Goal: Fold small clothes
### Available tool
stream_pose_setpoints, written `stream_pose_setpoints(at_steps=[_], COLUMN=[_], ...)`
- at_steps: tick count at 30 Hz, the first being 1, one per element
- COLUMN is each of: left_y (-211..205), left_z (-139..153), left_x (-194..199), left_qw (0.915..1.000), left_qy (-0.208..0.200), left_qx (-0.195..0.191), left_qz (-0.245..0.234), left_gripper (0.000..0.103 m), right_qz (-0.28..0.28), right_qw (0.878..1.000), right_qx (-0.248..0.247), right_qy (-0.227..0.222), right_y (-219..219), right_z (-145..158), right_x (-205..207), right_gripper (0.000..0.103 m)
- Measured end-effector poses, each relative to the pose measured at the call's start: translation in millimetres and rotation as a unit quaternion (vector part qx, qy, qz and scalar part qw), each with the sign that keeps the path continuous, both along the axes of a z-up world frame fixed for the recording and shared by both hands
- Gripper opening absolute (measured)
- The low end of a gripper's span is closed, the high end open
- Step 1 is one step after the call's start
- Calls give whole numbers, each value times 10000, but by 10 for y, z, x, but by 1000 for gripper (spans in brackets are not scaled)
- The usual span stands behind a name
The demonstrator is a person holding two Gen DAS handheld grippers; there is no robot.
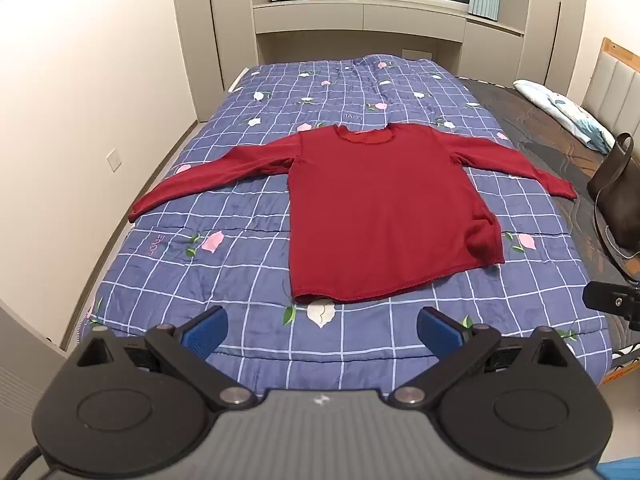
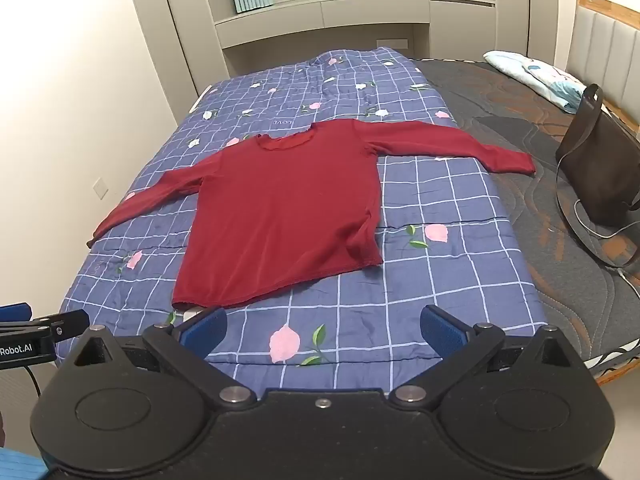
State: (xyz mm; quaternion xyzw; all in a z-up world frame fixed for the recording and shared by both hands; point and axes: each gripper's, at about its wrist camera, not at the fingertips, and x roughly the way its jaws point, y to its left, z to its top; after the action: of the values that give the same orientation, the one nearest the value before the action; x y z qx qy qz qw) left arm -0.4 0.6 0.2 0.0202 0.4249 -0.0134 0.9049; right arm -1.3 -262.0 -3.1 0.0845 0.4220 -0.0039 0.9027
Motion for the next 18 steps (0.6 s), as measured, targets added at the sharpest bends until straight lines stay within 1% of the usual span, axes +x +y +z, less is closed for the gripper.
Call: stream_pose_setpoints(at_steps=[16, 18], left_y=[-11, -22], left_z=[-1, -53], left_x=[-28, -18], left_qw=[10000, 10000], left_qy=[22, 51], left_qx=[24, 16], left_qz=[49, 7], left_gripper=[103, 103], right_qz=[-10, -11], right_qw=[10000, 10000], right_qx=[6, 5], right_qy=[13, 14], right_y=[16, 18], right_z=[12, 13], right_x=[3, 3], right_gripper=[103, 103])
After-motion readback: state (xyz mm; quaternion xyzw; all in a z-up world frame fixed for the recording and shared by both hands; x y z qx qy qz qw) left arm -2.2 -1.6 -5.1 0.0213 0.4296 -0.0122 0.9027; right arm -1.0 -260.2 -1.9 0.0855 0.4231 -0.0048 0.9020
